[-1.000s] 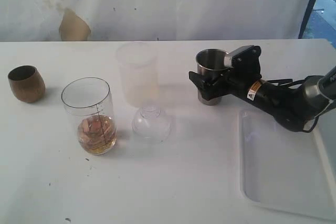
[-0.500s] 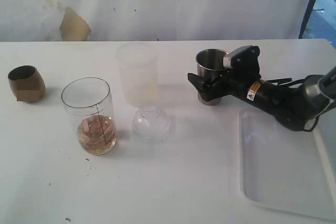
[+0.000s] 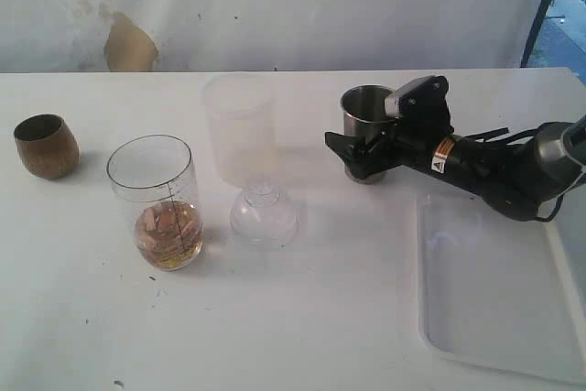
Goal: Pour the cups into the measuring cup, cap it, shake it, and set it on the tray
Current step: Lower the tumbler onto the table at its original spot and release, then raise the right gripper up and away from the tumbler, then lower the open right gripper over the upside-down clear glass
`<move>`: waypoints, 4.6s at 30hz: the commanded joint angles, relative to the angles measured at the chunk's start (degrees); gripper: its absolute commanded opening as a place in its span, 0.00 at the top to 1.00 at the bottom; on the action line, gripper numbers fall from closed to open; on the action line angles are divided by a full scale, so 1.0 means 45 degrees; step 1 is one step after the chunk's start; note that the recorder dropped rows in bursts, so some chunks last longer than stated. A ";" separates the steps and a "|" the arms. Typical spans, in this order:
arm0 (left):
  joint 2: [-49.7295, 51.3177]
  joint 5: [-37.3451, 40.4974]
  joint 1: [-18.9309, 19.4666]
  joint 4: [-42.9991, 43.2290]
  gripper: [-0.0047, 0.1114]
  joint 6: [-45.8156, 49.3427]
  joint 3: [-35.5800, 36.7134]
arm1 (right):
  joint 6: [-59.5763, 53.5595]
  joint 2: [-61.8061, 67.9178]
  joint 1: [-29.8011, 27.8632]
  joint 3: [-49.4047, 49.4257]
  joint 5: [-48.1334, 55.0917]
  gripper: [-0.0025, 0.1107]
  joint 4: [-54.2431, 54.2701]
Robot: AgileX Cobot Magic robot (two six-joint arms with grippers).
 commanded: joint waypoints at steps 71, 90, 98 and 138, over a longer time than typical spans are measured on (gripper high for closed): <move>-0.0059 -0.0099 -0.0082 -0.0143 0.96 -0.0064 0.0061 | 0.7948 -1.0295 -0.0087 0.5861 0.5243 0.05 -0.4028; -0.0059 -0.0099 -0.0082 -0.0143 0.96 -0.0064 0.0061 | 1.2111 -1.0935 0.7061 0.1191 1.8406 0.05 -1.1114; -0.0059 -0.0099 -0.0082 -0.0143 0.96 -0.0064 0.0061 | -0.0829 -0.9421 0.7031 -0.3377 2.6546 0.05 0.5487; -0.0059 -0.0099 -0.0082 -0.0143 0.96 -0.0064 0.0061 | -0.4926 -0.4432 0.7031 -0.6946 2.6605 0.47 0.9140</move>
